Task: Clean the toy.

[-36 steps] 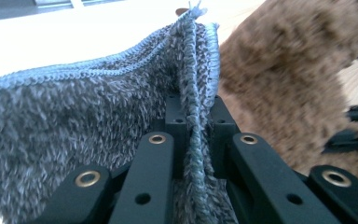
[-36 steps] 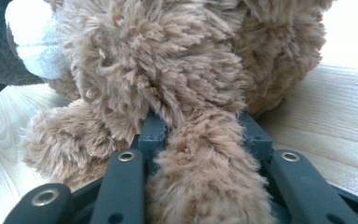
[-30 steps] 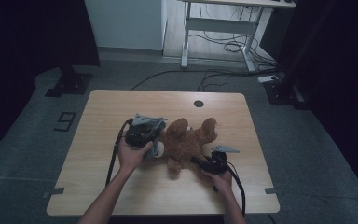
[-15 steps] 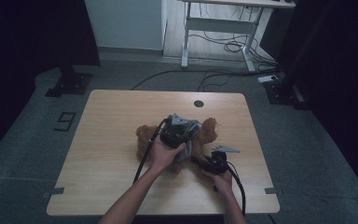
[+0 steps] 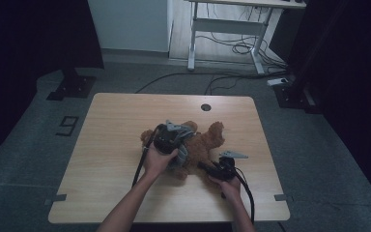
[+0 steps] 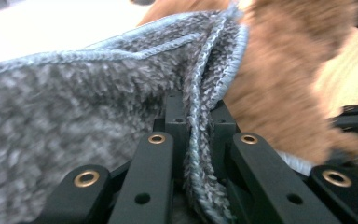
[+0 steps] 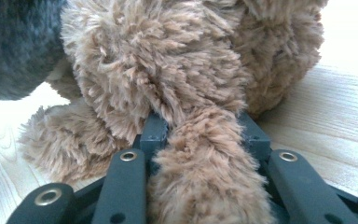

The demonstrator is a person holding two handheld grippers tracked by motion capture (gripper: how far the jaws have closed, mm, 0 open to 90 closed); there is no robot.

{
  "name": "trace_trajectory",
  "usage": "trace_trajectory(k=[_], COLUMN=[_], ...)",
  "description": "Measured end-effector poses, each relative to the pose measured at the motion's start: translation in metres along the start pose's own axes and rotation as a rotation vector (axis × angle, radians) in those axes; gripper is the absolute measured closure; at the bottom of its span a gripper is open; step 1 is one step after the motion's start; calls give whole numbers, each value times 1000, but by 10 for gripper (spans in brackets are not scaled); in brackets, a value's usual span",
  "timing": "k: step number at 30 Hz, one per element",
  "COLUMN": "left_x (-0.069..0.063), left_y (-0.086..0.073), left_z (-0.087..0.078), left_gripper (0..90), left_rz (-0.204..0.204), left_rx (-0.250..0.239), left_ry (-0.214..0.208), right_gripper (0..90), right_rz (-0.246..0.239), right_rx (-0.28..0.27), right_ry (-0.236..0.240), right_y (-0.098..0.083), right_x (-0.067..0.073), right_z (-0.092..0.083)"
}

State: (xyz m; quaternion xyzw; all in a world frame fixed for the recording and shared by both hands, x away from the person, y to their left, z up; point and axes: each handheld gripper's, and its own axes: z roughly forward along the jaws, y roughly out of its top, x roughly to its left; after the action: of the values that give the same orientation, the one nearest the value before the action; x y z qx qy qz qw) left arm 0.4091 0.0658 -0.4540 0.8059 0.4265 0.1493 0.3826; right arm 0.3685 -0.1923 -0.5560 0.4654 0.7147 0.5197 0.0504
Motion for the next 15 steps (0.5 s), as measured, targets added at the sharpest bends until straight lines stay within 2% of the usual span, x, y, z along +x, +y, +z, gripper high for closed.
trace_trajectory(k=[1,2,4,9,13,15], left_x=[0,13,21,36,44,50], left_y=[0,-7,-11,-15,-22,-26], left_z=[0,-7,-18,-41,-48,-55], left_gripper=[824,825,828,828,829,829], left_rz=[0,-28,0,-19,-33,-39], left_rx=[0,-9,-3,-28,-38,-36], left_ry=[0,-14,-12,10,14,34], right_gripper=[633,633,632,632,632,633], right_rz=[-3,-5,-5,-6,-6,-10], right_rx=[3,1,3,7,6,5], right_ry=[0,-1,0,2,-1,-4], right_y=[0,0,0,0,0,0], right_x=[0,0,1,1,1,2], right_z=[0,0,0,1,1,1])
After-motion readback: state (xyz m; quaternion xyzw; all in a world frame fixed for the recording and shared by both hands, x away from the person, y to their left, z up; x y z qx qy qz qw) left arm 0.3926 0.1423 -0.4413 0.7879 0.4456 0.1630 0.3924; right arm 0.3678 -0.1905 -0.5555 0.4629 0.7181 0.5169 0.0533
